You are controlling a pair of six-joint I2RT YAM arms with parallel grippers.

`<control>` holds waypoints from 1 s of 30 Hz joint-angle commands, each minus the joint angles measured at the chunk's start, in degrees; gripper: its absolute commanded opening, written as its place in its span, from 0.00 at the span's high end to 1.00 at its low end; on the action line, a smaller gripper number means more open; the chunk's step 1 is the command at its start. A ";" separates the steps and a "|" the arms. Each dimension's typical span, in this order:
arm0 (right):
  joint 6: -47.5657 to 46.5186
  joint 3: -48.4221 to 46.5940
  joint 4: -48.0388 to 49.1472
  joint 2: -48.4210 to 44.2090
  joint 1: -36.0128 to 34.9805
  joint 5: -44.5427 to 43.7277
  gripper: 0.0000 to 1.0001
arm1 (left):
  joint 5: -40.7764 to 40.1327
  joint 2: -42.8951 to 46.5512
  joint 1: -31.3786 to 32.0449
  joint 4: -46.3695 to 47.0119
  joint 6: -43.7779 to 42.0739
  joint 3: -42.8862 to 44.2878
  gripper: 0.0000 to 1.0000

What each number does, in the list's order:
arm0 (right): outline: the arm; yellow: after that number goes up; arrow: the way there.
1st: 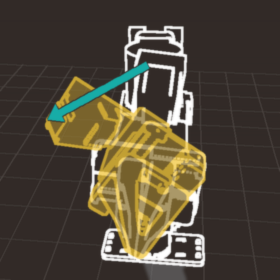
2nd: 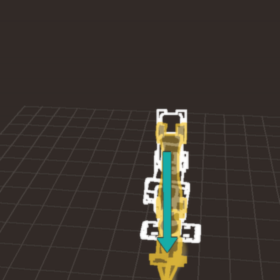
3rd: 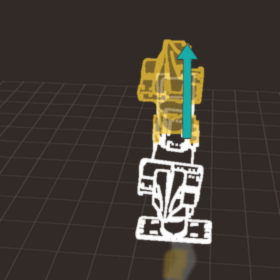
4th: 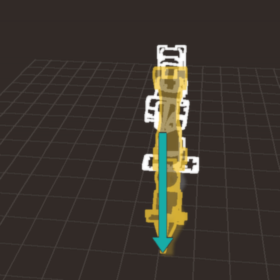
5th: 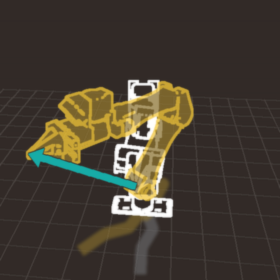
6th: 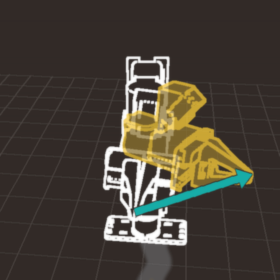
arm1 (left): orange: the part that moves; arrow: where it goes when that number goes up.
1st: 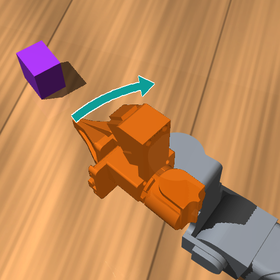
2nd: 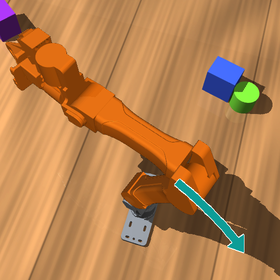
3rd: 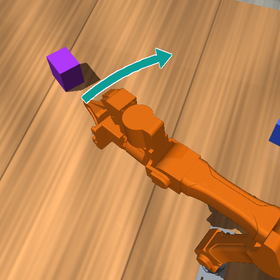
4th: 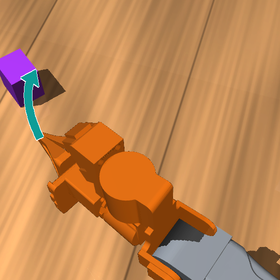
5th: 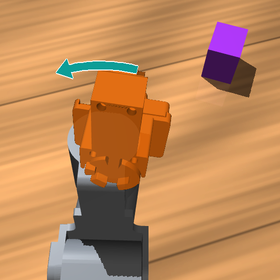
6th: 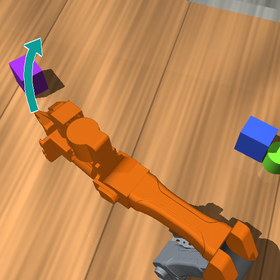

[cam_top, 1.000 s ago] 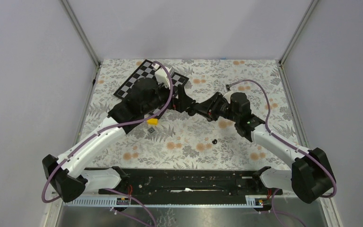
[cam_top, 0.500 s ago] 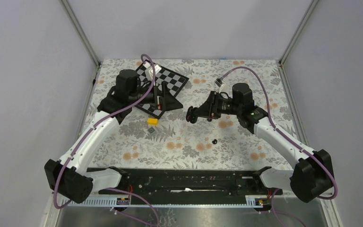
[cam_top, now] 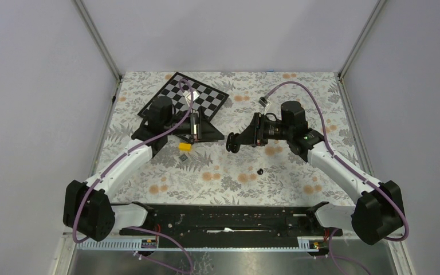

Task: Insert the wireless bluetooth earbuds into the charging case
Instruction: Adjust the charging case.

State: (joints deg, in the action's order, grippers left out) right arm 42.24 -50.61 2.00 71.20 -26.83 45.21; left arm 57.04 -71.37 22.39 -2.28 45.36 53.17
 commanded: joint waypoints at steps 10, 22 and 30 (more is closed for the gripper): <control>2.86 -1.88 5.65 0.06 0.35 2.10 1.00 | -0.61 -0.78 4.06 16.78 8.16 -2.72 0.29; 3.39 -1.86 6.26 -0.22 0.35 2.86 1.00 | 0.83 -3.28 5.05 21.68 10.89 -2.72 0.46; 3.29 -1.92 6.26 -0.16 0.37 2.87 1.00 | 1.53 -3.69 6.08 21.12 10.34 -2.62 0.50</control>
State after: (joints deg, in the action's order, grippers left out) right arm 45.23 -50.61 5.96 71.31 -26.83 46.24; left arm 57.10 -74.81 28.03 15.55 55.99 50.35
